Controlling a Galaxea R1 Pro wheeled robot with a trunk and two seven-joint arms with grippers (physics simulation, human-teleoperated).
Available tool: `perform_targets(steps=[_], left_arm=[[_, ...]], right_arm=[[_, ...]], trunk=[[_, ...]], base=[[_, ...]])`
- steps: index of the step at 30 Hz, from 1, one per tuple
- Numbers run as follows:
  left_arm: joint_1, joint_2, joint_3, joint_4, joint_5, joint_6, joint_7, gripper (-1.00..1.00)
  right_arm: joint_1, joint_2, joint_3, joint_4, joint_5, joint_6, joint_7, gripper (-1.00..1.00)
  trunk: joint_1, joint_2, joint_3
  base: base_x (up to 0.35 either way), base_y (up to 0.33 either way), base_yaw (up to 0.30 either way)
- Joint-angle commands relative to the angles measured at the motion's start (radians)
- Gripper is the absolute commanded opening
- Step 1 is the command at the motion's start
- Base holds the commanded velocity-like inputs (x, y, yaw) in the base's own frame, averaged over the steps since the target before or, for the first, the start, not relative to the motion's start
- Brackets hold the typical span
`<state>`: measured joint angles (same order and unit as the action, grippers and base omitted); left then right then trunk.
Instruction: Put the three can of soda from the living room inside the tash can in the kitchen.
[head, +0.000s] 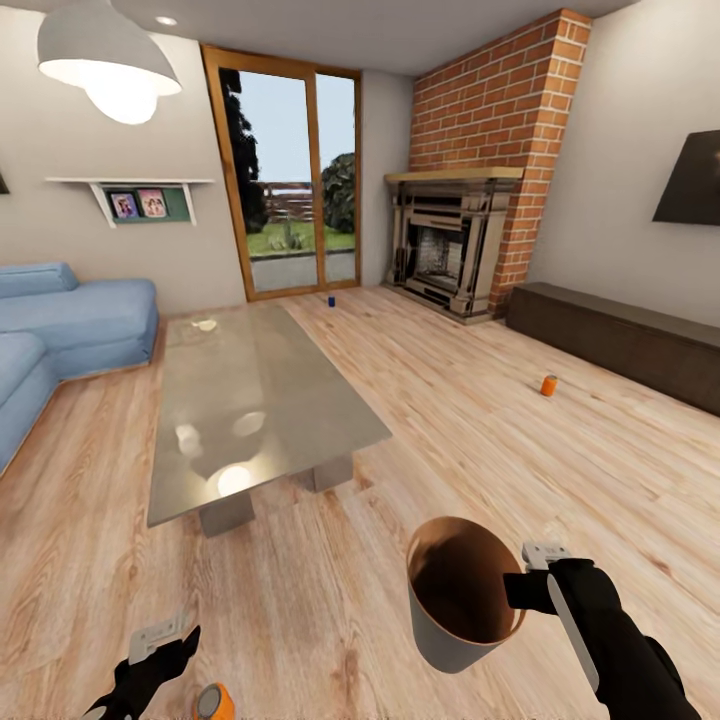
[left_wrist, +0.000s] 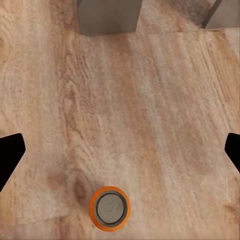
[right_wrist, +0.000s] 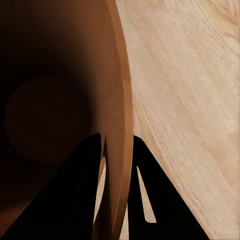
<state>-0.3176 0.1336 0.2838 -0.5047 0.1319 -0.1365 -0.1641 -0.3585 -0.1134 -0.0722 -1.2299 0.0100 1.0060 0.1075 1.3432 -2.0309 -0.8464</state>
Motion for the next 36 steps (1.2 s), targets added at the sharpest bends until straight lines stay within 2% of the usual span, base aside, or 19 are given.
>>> perform_targets(steps=[1,3,9,14,36], left_arm=[[0.0,0.0,0.0,0.0,0.0,0.0,0.0,1.0],[0.0,0.001,0.0,0.0,0.0,0.0,0.0,1.0],[0.0,0.002,0.0,0.0,0.0,-0.006,0.0,1.0],[0.0,0.002,0.001,0.002,-0.001,-0.06,-0.001,1.0],[0.0,0.002,0.0,0.007,-0.002,-0.074,0.0,1.0]], right_arm=[[0.0,0.0,0.0,0.0,-0.018,0.0,0.004,-1.0],[0.0,0.0,0.0,0.0,-0.018,0.0,0.004,-1.0],[0.0,0.0,0.0,0.0,-0.018,0.001,0.004,-1.0],[0.0,0.0,0.0,0.0,-0.018,0.001,0.004,-1.0],[0.0,0.0,0.0,0.0,-0.018,0.0,0.004,-1.0]], trunk=[[0.0,0.0,-0.002],[0.0,0.0,-0.005],[0.023,-0.042,-0.033],[0.042,-0.077,-0.057],[0.042,-0.077,-0.085]], base=[[0.0,0.0,0.0],[0.0,0.0,0.0],[0.0,0.0,0.0],[0.0,0.0,0.0],[0.0,0.0,0.0]])
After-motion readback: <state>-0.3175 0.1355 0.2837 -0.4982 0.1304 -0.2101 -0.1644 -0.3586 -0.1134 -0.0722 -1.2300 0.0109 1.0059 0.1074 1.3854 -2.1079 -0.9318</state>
